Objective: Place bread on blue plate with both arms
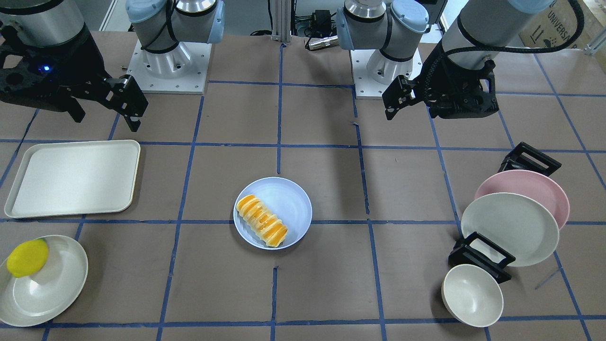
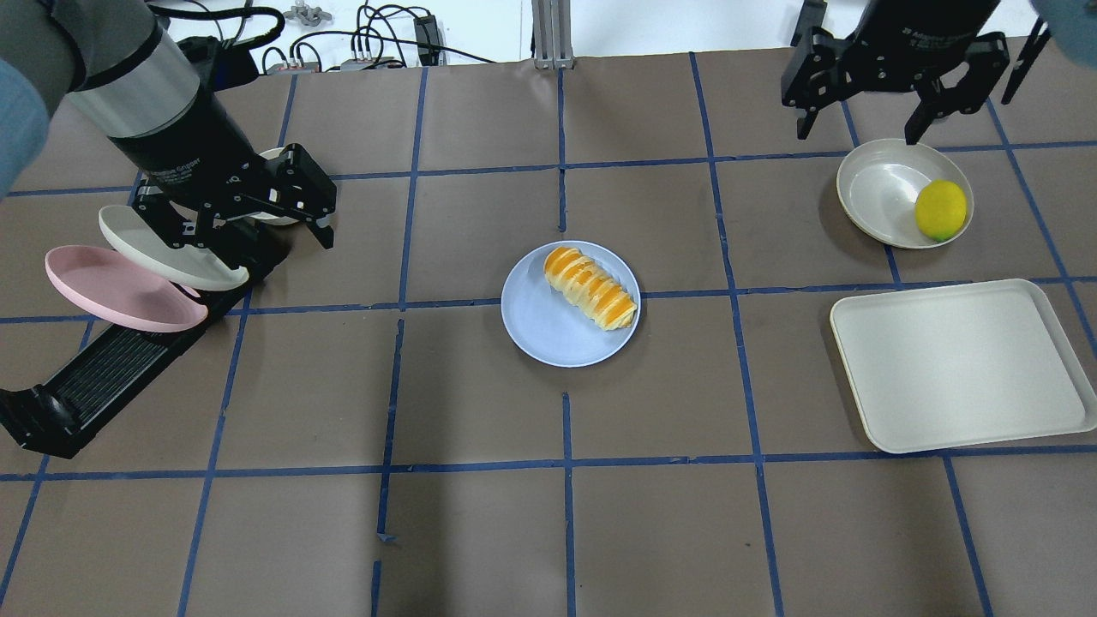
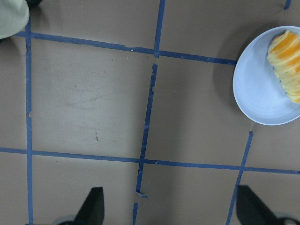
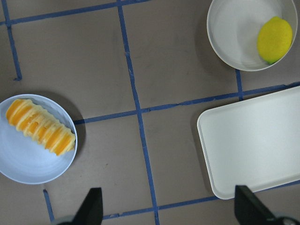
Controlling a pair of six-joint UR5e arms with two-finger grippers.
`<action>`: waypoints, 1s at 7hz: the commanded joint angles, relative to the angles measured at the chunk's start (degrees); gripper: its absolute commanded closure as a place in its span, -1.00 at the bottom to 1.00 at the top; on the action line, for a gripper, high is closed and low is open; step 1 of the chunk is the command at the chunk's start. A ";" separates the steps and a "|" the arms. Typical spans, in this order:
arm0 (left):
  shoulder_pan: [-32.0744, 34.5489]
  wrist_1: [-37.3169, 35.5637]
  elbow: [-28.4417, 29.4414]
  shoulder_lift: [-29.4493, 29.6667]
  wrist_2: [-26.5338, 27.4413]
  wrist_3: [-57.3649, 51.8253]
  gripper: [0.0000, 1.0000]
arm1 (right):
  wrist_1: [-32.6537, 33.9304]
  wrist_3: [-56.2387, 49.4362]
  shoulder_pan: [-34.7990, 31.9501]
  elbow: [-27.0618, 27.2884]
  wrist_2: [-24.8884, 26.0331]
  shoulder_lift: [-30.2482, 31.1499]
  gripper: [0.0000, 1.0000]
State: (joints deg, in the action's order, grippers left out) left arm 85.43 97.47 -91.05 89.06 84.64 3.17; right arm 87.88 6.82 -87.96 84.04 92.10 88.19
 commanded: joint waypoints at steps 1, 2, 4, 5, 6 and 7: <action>0.00 0.00 0.00 0.06 0.00 0.00 -1.00 | -1.99 -0.22 -0.28 2.79 0.01 3.28 -0.99; 0.00 0.00 0.00 0.06 0.00 0.00 -1.00 | -1.66 -0.22 -0.46 3.05 0.27 3.04 -0.99; 0.00 0.00 0.00 0.06 0.00 0.00 -1.00 | -0.35 0.04 -0.46 3.06 0.53 2.95 -0.99; 0.00 0.00 0.00 0.06 0.00 0.00 -1.00 | 0.27 -0.05 -0.46 3.06 0.62 2.78 -0.99; 0.00 0.00 0.00 0.06 0.00 0.00 -1.00 | 0.19 -0.05 -0.37 3.06 0.62 2.78 -0.99; 0.00 0.00 0.00 0.06 0.00 0.00 -1.00 | 0.19 -0.05 -0.37 3.14 0.62 2.78 -0.99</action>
State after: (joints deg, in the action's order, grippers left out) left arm 85.43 97.47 -91.05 89.12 84.64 3.16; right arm 87.98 6.77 -88.36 87.13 92.71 90.99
